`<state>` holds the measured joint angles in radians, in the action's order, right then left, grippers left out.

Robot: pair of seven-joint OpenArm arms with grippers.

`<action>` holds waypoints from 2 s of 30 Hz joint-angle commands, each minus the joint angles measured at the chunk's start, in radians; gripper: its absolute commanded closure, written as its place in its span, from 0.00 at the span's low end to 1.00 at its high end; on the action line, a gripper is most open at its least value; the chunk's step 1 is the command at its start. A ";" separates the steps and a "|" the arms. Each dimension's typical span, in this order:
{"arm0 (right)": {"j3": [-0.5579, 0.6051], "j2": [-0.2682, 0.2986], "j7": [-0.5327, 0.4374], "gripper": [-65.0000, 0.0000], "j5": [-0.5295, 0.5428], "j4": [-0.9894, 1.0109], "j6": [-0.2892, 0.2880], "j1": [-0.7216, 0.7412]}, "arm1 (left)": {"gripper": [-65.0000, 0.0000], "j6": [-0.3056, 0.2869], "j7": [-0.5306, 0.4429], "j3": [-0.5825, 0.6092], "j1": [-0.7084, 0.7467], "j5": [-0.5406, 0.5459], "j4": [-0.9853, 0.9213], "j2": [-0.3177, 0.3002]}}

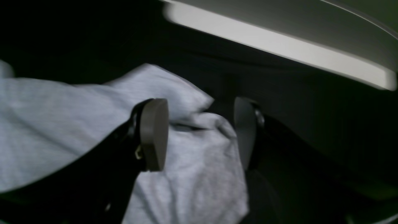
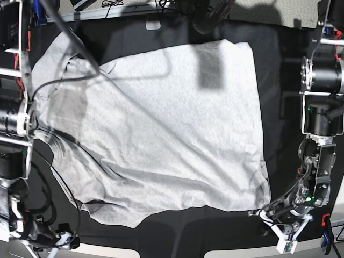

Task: Layout the t-shirt on the table in an organized manner, then fold the t-shirt properly
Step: 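Release the t-shirt with the left gripper and lift it away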

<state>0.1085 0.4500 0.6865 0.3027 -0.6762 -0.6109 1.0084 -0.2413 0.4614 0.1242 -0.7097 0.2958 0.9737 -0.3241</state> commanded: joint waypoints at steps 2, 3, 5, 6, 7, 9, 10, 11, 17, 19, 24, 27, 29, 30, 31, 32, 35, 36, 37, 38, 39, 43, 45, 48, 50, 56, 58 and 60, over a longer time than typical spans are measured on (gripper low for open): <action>-0.007 0.058 0.033 0.50 0.094 -0.020 -0.034 0.024 | 0.70 -0.014 0.012 -0.003 -0.021 0.072 0.092 -0.002; -0.013 0.082 0.047 0.50 0.132 -0.020 -0.040 0.010 | 0.70 -0.014 0.031 -0.003 -0.004 0.087 0.137 0.004; -0.040 0.127 0.052 0.50 0.159 -0.020 -0.040 -0.032 | 0.70 -0.014 0.069 -0.003 0.040 0.090 0.233 0.028; -0.061 0.147 0.051 0.50 0.158 -0.020 -0.040 -0.056 | 0.70 -0.014 0.082 -0.003 0.067 0.091 0.280 0.043; -0.089 0.169 0.052 0.50 0.158 -0.020 -0.040 -0.085 | 0.70 -0.014 0.092 -0.003 0.096 0.091 0.326 0.064; -0.150 0.203 0.062 0.50 0.150 -0.020 -0.040 -0.145 | 0.70 -0.014 0.092 -0.003 0.158 0.091 0.403 0.113; -0.183 0.217 0.063 0.50 0.145 -0.020 -0.040 -0.179 | 0.70 -0.014 0.090 -0.003 0.188 0.091 0.432 0.140; -0.216 0.227 0.063 0.50 0.143 -0.020 -0.040 -0.212 | 0.70 -0.014 0.089 -0.003 0.216 0.091 0.453 0.168; -0.327 0.228 0.061 0.50 0.150 -0.020 -0.066 -0.403 | 0.70 -0.029 0.089 -0.003 0.341 0.088 0.475 0.298; -0.327 0.226 0.055 0.50 0.148 -0.020 -0.068 -0.455 | 0.70 -0.046 0.089 -0.003 0.369 0.088 0.475 0.311; -0.327 0.251 -0.019 0.50 0.147 -0.020 -0.066 -0.542 | 0.70 -0.059 0.089 -0.003 0.417 0.060 0.475 0.307; -0.340 0.280 -0.023 0.50 0.146 -0.020 -0.066 -0.546 | 0.70 -0.059 0.085 -0.003 0.431 0.046 0.475 0.307; -0.363 0.296 -0.013 0.50 0.146 -0.020 -0.066 -0.546 | 0.70 -0.059 0.085 -0.003 0.430 0.046 0.475 0.307; -0.374 0.301 -0.006 0.50 0.144 -0.020 -0.066 -0.547 | 0.70 -0.059 0.085 -0.003 0.427 0.046 0.475 0.307; -0.384 0.302 -0.004 0.50 0.137 -0.020 -0.066 -0.552 | 0.70 -0.059 0.084 -0.003 0.427 0.046 0.475 0.307; -0.391 0.301 -0.004 0.50 0.137 -0.020 -0.066 -0.560 | 0.70 -0.059 0.084 -0.003 0.427 0.046 0.475 0.307; -0.389 0.280 -0.004 0.50 0.139 -0.020 -0.066 -0.593 | 0.70 -0.059 0.084 -0.003 0.427 0.046 0.475 0.307; -0.390 0.272 -0.005 0.50 0.140 -0.020 -0.065 -0.607 | 0.70 -0.059 0.084 -0.003 0.427 0.046 0.475 0.307; -0.390 0.263 -0.006 0.50 0.138 -0.020 -0.064 -0.618 | 0.70 -0.059 0.084 -0.003 0.427 0.046 0.475 0.307; -0.390 0.257 -0.011 0.50 0.138 -0.020 -0.063 -0.631 | 0.70 -0.059 0.084 -0.003 0.427 0.046 0.475 0.307; -0.390 0.250 -0.016 0.50 0.138 -0.020 -0.062 -0.641 | 0.70 -0.059 0.084 -0.003 0.427 0.046 0.475 0.307; -0.390 0.238 -0.017 0.53 0.121 -0.020 -0.062 -0.652 | 0.70 -0.059 0.084 -0.003 0.427 0.046 0.475 0.307; -0.390 0.243 -0.018 0.66 0.121 -0.020 -0.062 -0.651 | 0.70 -0.059 0.085 -0.003 0.427 0.046 0.475 0.307; -0.390 0.261 -0.021 0.96 0.121 -0.020 -0.062 -0.651 | 0.70 -0.059 0.084 -0.003 0.427 0.046 0.475 0.307; -0.393 0.277 -0.022 1.00 0.121 -0.020 -0.062 -0.651 | 0.70 -0.059 0.084 -0.003 0.427 0.046 0.475 0.307; -0.458 0.315 -0.033 1.00 0.121 -0.020 -0.058 -0.651 | 0.70 -0.059 0.084 -0.003 0.427 0.046 0.475 0.307; -0.505 0.313 -0.030 1.00 0.121 -0.020 -0.058 -0.651 | 0.70 -0.059 0.084 -0.003 0.427 0.046 0.475 0.307; -0.546 0.312 -0.026 1.00 0.120 -0.020 -0.058 -0.651 | 0.70 -0.059 0.085 -0.003 0.427 0.046 0.475 0.307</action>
<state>-0.4309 0.7254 0.6811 0.4194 -0.6815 -0.6739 0.3355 -0.2955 0.5739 0.1215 -0.2577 0.3321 1.4281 -0.0223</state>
